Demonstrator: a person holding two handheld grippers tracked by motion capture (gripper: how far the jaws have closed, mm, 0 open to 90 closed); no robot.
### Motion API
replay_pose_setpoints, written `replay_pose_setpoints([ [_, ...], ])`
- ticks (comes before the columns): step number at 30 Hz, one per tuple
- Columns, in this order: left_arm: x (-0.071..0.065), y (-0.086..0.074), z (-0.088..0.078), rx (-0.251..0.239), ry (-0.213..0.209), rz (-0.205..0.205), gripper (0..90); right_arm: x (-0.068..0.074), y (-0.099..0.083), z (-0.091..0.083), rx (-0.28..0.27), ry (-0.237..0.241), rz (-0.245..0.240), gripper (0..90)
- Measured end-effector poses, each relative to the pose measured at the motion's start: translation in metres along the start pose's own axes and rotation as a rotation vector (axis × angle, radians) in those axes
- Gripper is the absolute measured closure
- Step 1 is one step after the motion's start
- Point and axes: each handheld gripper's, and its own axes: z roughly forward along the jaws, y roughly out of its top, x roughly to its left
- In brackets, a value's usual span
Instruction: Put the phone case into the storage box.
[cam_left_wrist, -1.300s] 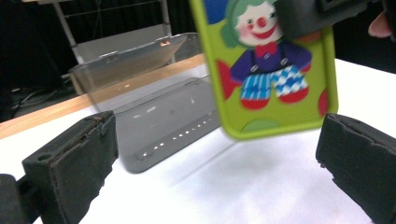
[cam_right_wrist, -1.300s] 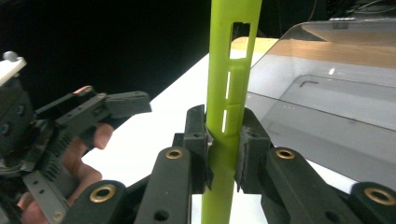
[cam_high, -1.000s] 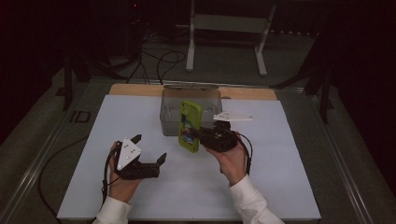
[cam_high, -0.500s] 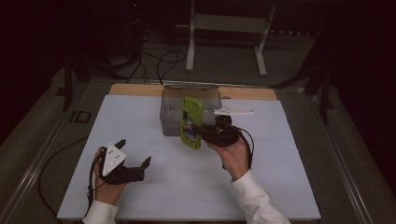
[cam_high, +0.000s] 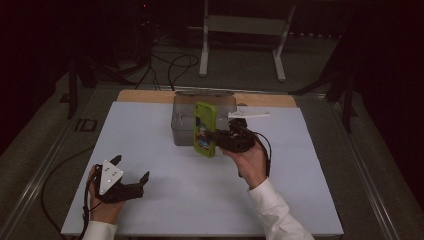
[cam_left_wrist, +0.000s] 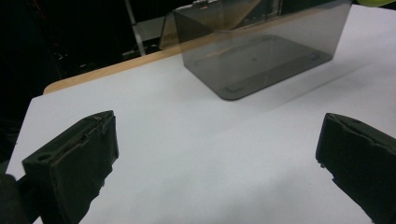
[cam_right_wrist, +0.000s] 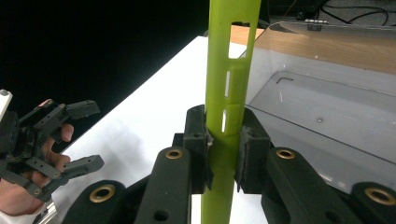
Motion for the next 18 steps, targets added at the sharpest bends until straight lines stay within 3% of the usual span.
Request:
replay_pose_setpoints([
  [18, 0.000, -0.003, -0.003, -0.018, 0.024, -0.015, 0.0, -0.010, 0.025, 0.001, 0.037, -0.031, 0.005, 77.5],
])
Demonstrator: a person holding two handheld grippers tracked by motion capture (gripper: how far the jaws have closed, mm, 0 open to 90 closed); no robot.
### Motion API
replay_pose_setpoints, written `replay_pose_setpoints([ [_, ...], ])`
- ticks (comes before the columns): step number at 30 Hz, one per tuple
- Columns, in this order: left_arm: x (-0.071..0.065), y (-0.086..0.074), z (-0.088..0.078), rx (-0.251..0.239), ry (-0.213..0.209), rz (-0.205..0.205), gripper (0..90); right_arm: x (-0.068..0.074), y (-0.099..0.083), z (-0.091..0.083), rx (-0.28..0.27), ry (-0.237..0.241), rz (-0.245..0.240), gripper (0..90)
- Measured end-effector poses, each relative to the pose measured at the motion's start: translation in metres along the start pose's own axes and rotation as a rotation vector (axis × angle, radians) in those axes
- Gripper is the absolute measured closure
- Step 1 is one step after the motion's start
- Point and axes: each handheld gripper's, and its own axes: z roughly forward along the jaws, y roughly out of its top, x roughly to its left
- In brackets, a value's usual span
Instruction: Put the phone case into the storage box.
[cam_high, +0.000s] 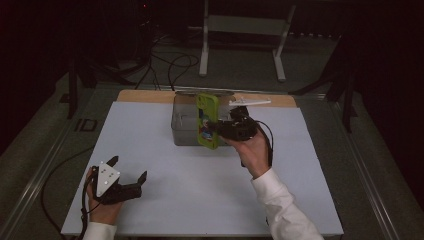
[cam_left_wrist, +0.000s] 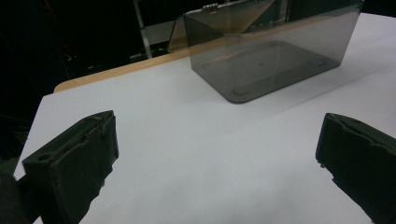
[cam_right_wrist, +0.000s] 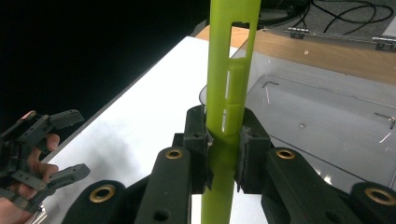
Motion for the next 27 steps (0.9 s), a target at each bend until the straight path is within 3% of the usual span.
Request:
replay_pose_setpoints([
  [27, -0.002, -0.002, 0.001, 0.005, 0.006, 0.005, 0.0, -0.018, 0.025, 0.018, 0.062, -0.036, 0.014, 77.5],
])
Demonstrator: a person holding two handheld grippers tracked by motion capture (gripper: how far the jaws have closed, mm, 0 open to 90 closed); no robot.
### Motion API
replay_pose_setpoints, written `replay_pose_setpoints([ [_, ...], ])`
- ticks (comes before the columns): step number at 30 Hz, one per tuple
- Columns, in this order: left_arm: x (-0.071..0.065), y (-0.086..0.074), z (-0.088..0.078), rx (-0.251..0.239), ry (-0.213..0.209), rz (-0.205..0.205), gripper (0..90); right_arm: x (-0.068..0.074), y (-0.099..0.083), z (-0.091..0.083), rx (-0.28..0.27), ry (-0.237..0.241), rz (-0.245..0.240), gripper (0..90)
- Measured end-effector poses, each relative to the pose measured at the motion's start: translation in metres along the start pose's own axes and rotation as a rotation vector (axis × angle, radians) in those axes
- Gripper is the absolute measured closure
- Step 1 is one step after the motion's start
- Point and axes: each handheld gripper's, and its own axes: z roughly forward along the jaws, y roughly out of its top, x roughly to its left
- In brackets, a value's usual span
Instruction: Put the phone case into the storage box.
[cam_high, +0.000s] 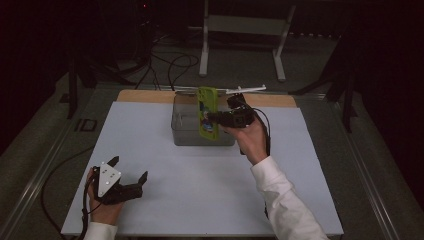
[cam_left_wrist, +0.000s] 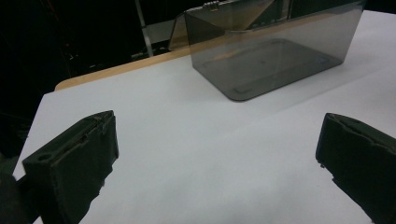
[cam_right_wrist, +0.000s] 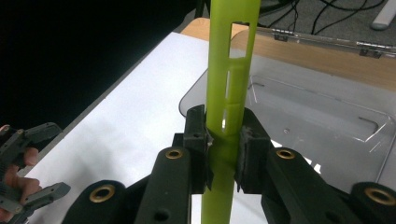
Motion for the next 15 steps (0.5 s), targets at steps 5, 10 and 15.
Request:
replay_pose_setpoints([
  [5, 0.000, 0.000, 0.000, -0.001, -0.001, 0.000, 0.0, -0.005, 0.007, 0.004, 0.018, -0.002, 0.012, 77.5],
  [10, 0.000, 0.000, 0.000, -0.001, -0.001, 0.001, 0.0, -0.010, 0.013, 0.006, 0.028, -0.016, 0.027, 77.6],
  [15, 0.000, 0.000, 0.000, -0.001, -0.001, -0.002, 0.0, -0.016, 0.019, 0.009, 0.039, -0.042, 0.036, 77.6],
])
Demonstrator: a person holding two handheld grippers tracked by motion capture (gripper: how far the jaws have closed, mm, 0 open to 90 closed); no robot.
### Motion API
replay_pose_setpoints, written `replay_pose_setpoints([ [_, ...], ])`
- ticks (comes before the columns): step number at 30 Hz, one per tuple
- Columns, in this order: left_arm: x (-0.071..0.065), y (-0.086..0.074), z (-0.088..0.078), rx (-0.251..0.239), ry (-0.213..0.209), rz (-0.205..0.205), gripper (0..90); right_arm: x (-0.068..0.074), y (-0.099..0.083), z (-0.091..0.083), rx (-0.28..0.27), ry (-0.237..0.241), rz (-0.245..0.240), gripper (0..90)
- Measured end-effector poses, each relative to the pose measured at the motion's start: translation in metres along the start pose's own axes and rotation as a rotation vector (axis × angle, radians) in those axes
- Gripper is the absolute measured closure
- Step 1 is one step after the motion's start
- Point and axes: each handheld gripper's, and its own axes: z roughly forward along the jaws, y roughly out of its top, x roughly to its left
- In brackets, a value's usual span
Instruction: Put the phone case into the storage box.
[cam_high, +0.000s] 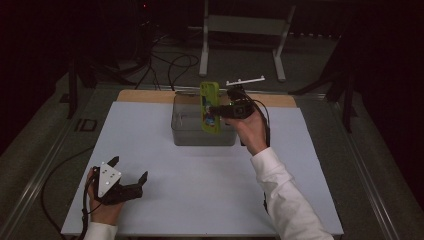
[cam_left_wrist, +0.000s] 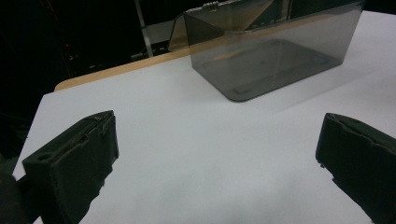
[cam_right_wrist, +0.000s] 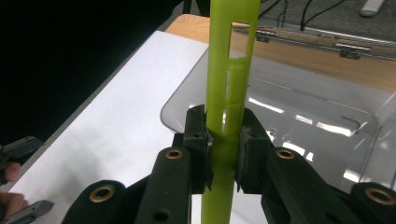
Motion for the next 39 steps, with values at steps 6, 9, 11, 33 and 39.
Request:
replay_pose_setpoints([
  [6, 0.000, 0.000, 0.000, -0.001, 0.000, 0.000, 0.0, -0.007, 0.005, 0.003, 0.019, -0.028, 0.019, 77.6],
  [9, 0.000, 0.000, 0.000, -0.001, 0.000, 0.000, 0.0, -0.011, 0.007, 0.004, 0.029, -0.028, 0.032, 77.6],
  [11, 0.000, 0.000, 0.000, -0.002, 0.000, 0.000, 0.0, -0.012, 0.008, 0.005, 0.034, -0.036, 0.032, 77.6],
  [33, 0.000, 0.000, -0.001, -0.004, -0.002, -0.002, 0.0, -0.029, 0.024, 0.019, 0.094, -0.079, 0.088, 77.6],
  [39, 0.001, 0.000, -0.001, -0.006, -0.001, -0.005, 0.0, -0.036, 0.025, 0.024, 0.113, -0.104, 0.103, 77.6],
])
